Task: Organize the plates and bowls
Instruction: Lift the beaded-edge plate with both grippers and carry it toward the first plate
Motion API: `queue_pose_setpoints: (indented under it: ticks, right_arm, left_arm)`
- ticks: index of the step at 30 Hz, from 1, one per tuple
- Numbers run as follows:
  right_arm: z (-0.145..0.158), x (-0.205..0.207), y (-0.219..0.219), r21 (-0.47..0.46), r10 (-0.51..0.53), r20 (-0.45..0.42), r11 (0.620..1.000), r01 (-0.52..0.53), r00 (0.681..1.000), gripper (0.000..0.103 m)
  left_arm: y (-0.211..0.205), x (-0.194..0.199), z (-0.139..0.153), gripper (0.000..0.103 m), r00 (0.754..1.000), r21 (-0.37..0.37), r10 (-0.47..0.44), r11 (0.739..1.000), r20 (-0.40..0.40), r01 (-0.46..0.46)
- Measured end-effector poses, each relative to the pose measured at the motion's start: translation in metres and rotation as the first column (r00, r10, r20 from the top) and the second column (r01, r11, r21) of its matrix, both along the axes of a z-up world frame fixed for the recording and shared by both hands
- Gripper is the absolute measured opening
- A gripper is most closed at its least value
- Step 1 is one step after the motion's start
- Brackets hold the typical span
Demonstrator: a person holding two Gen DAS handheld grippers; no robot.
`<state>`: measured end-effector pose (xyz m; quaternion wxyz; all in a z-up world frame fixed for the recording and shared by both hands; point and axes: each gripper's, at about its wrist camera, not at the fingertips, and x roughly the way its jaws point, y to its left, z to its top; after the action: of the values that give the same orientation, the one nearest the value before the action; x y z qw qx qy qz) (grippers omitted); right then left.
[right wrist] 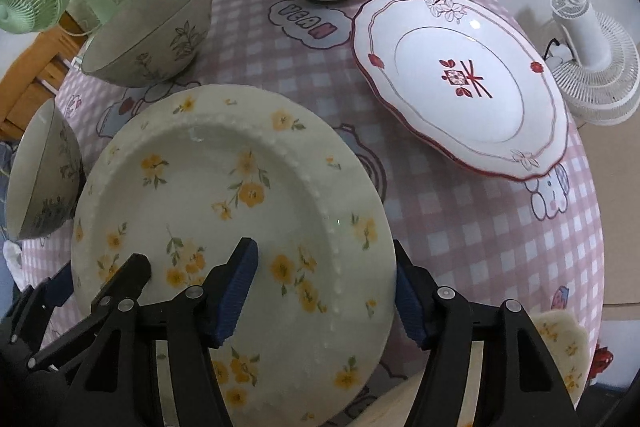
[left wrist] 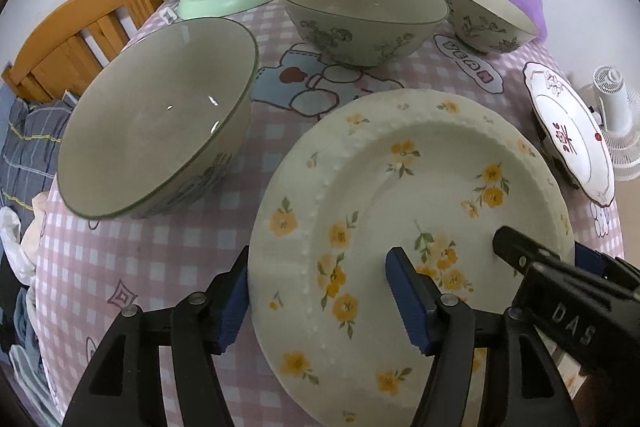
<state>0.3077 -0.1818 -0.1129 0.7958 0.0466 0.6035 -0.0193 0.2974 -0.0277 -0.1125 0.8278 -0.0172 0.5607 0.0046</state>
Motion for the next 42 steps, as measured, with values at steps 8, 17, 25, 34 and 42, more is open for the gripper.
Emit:
queue_pose_setpoints:
  ticks: [8,17,25,34,42]
  right_arm:
    - [-0.005,0.009,0.005,0.014,0.014,0.015,1.000,-0.014,1.000,0.079]
    - [0.007,0.007,0.010,-0.014,0.070,0.036,0.997,-0.070,0.997,0.077]
    - [0.023,-0.007,0.013,-0.026,0.072,0.049,0.997,-0.071,0.996,0.075]
    - [0.041,-0.036,0.020,-0.043,0.047,0.052,0.998,-0.045,0.998,0.073]
    - [0.061,-0.066,0.027,-0.049,0.001,0.076,0.999,0.003,0.997,0.073]
  left_arm:
    - [-0.006,0.003,-0.003,0.076,1.000,0.015,-0.014,1.000,0.006,0.014]
    - [0.001,-0.004,0.006,0.074,1.000,-0.016,0.004,1.000,0.003,-0.004]
    - [0.003,-0.017,0.021,0.074,1.000,-0.023,-0.008,1.000,0.021,0.008]
    - [0.009,-0.039,0.035,0.074,0.998,-0.030,-0.049,0.998,0.030,0.050]
    - [0.018,-0.059,0.049,0.074,0.994,-0.038,-0.096,0.994,0.053,0.098]
